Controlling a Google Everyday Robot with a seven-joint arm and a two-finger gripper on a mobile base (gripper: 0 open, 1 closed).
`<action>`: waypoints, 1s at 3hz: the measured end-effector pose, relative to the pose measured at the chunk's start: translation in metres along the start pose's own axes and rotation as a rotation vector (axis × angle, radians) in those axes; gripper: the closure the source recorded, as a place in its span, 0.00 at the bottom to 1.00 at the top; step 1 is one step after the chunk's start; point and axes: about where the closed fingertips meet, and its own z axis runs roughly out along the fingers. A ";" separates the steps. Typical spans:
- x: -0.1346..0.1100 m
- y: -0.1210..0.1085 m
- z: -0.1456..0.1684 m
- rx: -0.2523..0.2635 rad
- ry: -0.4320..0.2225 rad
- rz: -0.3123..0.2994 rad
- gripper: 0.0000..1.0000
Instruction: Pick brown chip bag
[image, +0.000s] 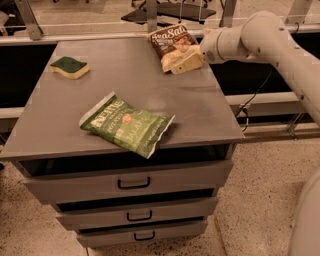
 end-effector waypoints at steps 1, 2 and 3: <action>0.007 -0.013 0.018 0.024 -0.037 0.061 0.00; 0.014 -0.022 0.033 0.031 -0.051 0.105 0.00; 0.024 -0.028 0.042 0.037 -0.046 0.136 0.18</action>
Offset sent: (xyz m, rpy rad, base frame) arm 0.0596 -0.0097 -0.0249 0.1590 0.0239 -0.0838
